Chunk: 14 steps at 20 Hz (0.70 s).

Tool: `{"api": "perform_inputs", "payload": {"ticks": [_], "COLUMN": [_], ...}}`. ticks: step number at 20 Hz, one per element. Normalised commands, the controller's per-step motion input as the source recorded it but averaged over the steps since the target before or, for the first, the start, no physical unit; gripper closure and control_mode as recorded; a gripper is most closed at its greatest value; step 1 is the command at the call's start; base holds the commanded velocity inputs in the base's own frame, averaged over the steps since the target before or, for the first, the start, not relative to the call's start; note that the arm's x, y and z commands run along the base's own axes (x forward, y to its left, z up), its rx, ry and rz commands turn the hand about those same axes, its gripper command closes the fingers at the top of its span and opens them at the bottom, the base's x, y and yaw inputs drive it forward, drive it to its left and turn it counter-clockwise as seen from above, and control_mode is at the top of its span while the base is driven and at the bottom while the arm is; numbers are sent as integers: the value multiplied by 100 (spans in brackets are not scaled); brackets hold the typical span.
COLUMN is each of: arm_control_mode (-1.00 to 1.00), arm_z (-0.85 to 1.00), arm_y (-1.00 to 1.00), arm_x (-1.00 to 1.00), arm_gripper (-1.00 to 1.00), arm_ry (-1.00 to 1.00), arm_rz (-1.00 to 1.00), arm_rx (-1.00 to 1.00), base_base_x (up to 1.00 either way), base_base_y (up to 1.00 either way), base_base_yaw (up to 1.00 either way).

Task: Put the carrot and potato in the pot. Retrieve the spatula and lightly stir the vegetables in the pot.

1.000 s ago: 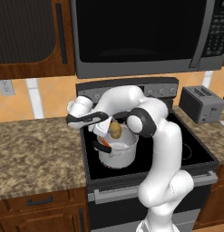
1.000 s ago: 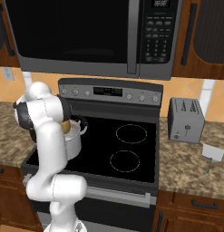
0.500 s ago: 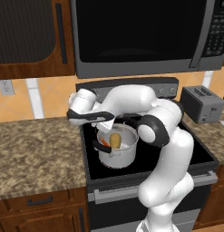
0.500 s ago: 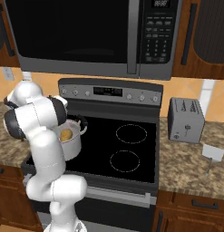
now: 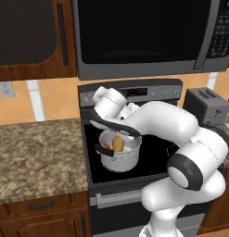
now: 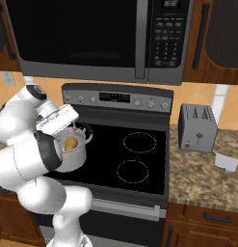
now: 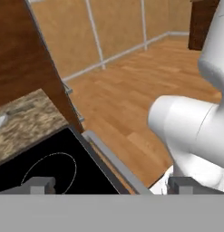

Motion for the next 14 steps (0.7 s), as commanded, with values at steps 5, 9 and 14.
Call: {"api": "perform_inputs", "payload": {"ticks": [5,9,14], "arm_control_mode": [-100,-100,-100], "arm_z": [0,4,2], "arm_y": [-100,-100,-100], "arm_x": [-63,-10,0], "arm_gripper": [-100,-100,-100], "arm_ry": [-8,-2,-8], "arm_rz": [0,0,0], "arm_rx": [17,18,20], "base_base_x": [0,0,0], "base_base_y": [0,0,0], "base_base_yaw": [0,0,0]}}
